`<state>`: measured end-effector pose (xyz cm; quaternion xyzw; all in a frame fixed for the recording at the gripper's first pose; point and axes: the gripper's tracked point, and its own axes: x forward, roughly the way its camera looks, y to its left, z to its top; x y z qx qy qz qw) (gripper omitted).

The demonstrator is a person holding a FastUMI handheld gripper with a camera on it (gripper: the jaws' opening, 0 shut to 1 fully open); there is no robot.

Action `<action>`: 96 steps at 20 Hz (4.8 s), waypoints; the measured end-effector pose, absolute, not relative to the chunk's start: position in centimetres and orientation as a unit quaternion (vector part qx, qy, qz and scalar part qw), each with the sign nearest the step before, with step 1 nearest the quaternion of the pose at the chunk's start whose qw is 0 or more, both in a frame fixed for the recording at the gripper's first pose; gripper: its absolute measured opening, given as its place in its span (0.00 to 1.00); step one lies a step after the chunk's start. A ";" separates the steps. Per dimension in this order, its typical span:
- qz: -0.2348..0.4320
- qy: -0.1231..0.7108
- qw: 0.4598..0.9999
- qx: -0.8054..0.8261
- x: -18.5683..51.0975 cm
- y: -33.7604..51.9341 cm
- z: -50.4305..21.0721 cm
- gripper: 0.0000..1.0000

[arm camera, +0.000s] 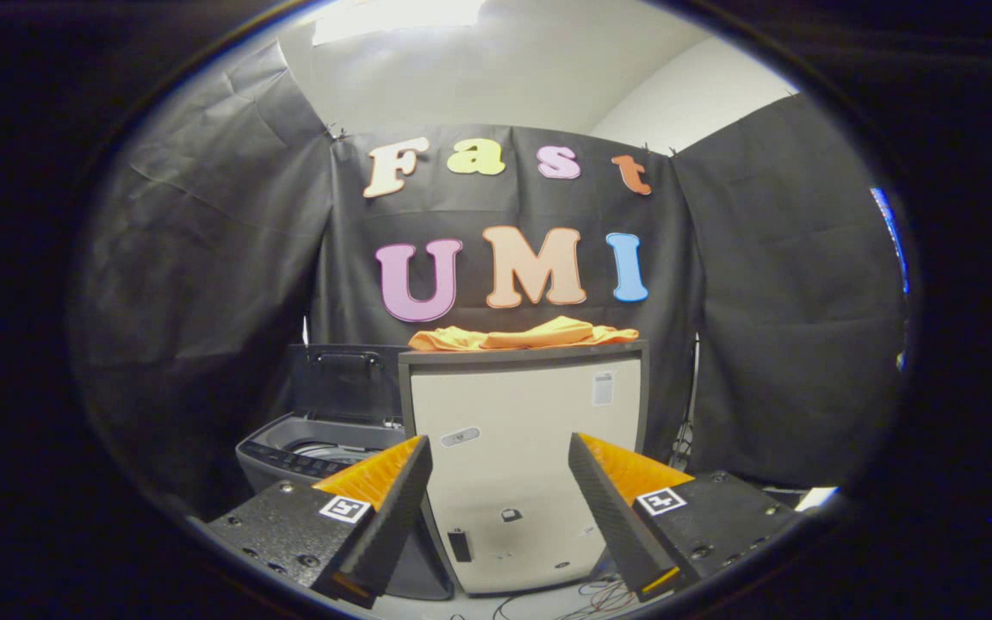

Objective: Put the clothes into the washing machine and then close the washing machine lid.

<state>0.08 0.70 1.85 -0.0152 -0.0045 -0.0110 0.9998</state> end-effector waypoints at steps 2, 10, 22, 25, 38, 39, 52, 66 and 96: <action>-0.006 -0.007 1.000 -0.017 0.4 1.4 2.5 0.97; -0.008 0.007 1.000 -0.012 3.1 2.7 5.5 0.97; -0.028 0.049 0.995 -0.078 13.8 2.3 9.8 0.98; -0.039 0.061 0.994 -0.081 17.8 1.4 10.9 0.97; -0.064 0.172 0.980 -0.075 35.4 -2.6 9.0 0.97; -0.072 0.193 0.977 -0.060 36.5 -3.2 7.8 0.98; -0.071 0.267 0.960 -0.036 38.4 -5.5 2.8 0.69; -0.073 0.149 0.972 0.166 36.0 -2.7 7.9 0.02; 0.110 0.065 0.987 0.100 32.0 30.5 19.1 0.02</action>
